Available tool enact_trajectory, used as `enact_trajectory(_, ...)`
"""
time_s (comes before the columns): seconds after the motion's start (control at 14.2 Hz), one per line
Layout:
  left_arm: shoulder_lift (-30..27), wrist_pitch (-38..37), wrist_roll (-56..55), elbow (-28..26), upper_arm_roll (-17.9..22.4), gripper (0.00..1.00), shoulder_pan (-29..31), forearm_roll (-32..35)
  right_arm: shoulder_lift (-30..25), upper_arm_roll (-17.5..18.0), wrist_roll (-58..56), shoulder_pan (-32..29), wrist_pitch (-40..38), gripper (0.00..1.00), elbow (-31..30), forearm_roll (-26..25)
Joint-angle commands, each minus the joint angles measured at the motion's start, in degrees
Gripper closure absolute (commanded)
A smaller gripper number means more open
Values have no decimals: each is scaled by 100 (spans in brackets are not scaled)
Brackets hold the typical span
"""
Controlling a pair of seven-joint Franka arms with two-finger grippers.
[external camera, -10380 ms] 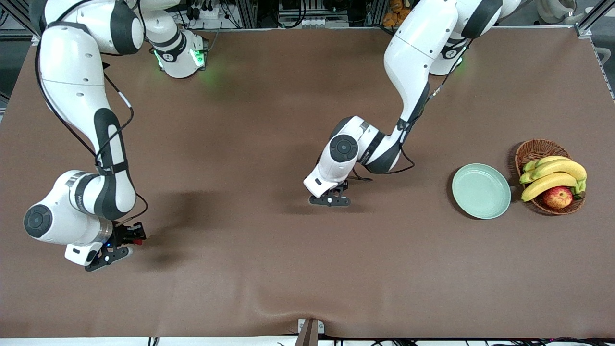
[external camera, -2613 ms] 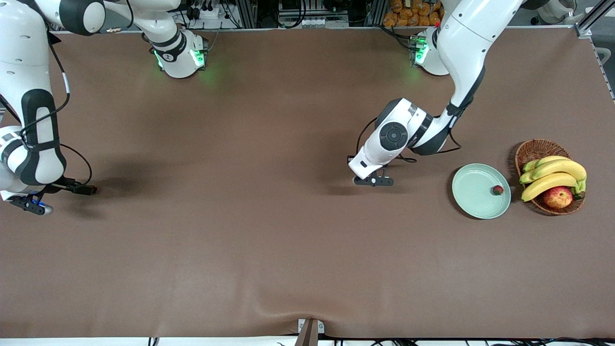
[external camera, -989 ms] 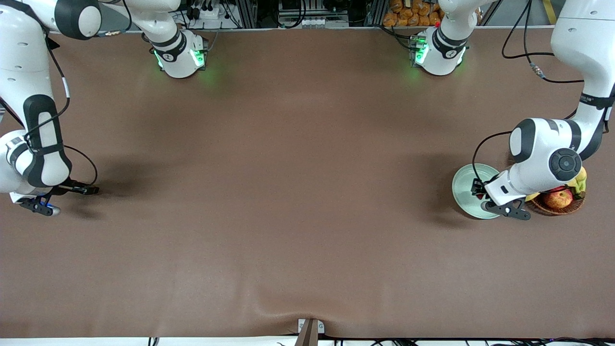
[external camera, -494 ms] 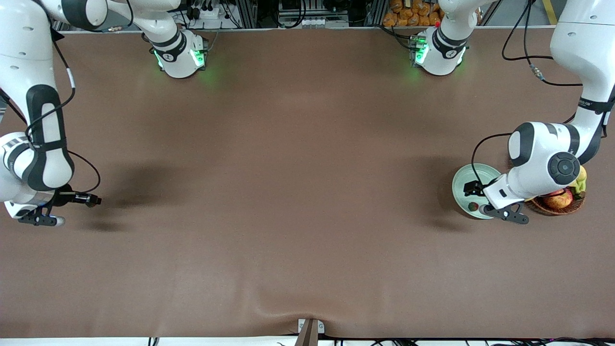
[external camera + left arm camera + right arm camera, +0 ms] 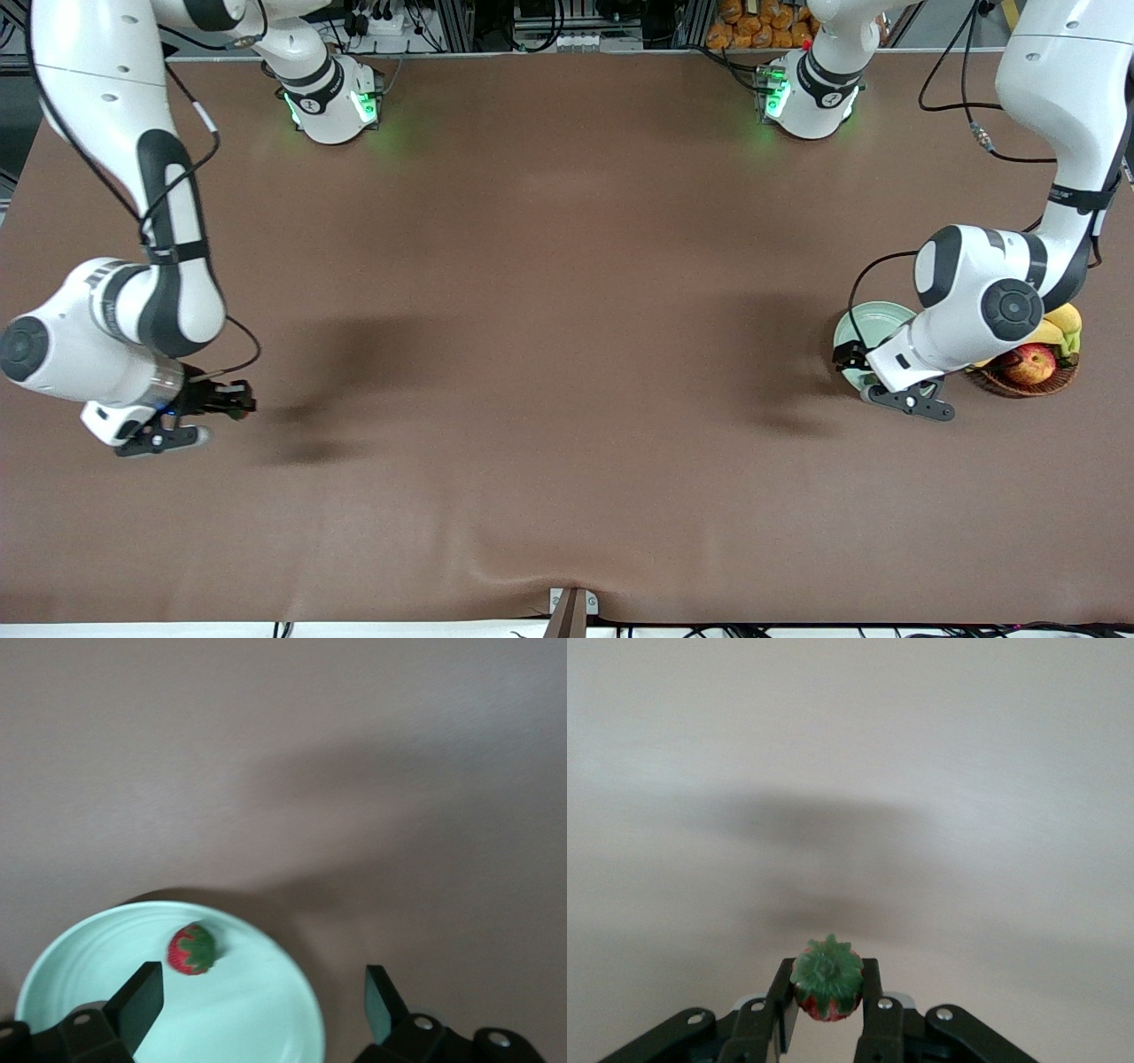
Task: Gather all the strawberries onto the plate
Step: 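Carry the third strawberry mid-table with the right gripper while the left gripper withdraws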
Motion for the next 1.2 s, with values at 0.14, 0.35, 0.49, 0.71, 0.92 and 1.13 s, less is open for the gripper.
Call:
enact_trajectory(0.14, -118, -84, -462, 33, -206, 0, -41, 68, 365, -39, 188, 1312, 410, 98, 143, 1295)
enact_trajectory(0.35, -118, -163, -682, 121, -329, 0, -147, 68, 611, -39, 1039, 2190, 1000, 98, 327, 1324)
enact_trajectory(0.49, -118, -251, -832, 201, -338, 0, -269, 68, 857, -39, 1681, 2727, 1097, 98, 686, 1306)
enact_trajectory(0.71, -109, -295, -929, 254, -329, 0, -331, 68, 1348, -39, 2683, 3334, 1412, 98, 1222, 1306)
enact_trajectory(0.92, -101, -295, -929, 254, -329, 0, -340, 68, 2025, -39, 3501, 3809, 1949, 97, 1855, 1315)
enact_trajectory(1.13, -109, -312, -946, 254, -338, 0, -349, 68, 2544, 48, 3977, 4012, 2213, 93, 2453, 1315)
